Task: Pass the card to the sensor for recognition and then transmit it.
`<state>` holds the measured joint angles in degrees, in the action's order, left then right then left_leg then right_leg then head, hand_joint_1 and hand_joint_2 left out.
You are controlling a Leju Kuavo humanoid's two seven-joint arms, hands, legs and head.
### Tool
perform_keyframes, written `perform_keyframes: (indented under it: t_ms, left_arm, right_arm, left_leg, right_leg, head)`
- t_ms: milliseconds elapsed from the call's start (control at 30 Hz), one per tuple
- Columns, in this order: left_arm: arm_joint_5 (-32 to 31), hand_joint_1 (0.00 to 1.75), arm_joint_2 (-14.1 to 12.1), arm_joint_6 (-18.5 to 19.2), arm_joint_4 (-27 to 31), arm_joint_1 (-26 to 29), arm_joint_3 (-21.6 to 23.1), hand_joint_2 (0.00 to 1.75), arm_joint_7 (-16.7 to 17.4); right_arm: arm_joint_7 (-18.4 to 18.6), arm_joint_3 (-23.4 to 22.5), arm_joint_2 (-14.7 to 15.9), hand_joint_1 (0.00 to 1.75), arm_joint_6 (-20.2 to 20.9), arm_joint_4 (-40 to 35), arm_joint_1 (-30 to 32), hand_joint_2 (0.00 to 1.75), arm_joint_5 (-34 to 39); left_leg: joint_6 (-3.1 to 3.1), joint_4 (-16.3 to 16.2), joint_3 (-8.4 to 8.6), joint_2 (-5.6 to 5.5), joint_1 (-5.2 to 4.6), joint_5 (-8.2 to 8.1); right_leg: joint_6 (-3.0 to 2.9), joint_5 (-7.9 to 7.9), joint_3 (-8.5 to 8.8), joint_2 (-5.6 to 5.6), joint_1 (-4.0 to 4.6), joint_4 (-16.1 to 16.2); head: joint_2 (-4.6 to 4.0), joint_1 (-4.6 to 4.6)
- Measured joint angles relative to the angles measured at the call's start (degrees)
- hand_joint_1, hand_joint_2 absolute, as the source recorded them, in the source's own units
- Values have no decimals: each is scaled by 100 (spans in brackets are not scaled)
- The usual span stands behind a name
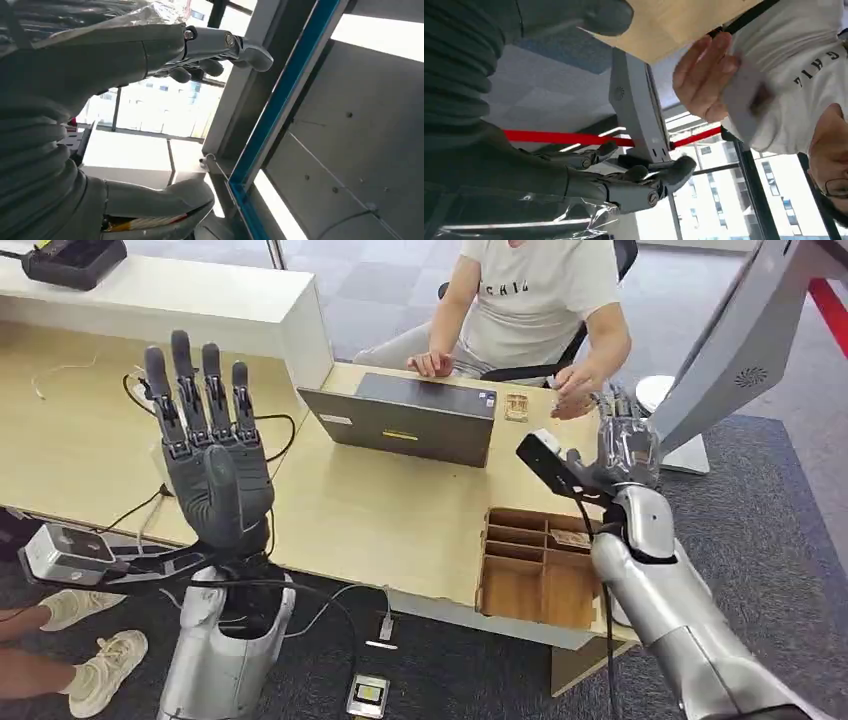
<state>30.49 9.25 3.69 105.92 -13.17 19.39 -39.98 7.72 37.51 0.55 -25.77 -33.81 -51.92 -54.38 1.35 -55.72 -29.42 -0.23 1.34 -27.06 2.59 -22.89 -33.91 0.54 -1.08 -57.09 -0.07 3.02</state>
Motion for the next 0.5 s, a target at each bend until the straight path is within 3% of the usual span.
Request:
perform_keyframes:
  t_ms: [233, 500]
  left_arm:
    - [-88, 0, -2, -57, 83, 71, -30, 175, -7]
    - [-136, 0, -63, -230, 225, 210, -83, 175, -9]
  right_arm:
    - [-159, -57, 118, 0, -109, -323, 246, 175, 540]
    - [-112, -234, 474, 0, -26, -1822, 1127, 175, 914]
  left_leg:
    - [0, -1, 1, 0, 0, 0]
    - [0, -1, 3, 0, 0, -2]
  right_leg:
    - [0, 0, 0, 0, 0, 0]
    - [0, -1, 0, 0, 0, 1]
  head:
    - [0, 0]
    - [0, 2]
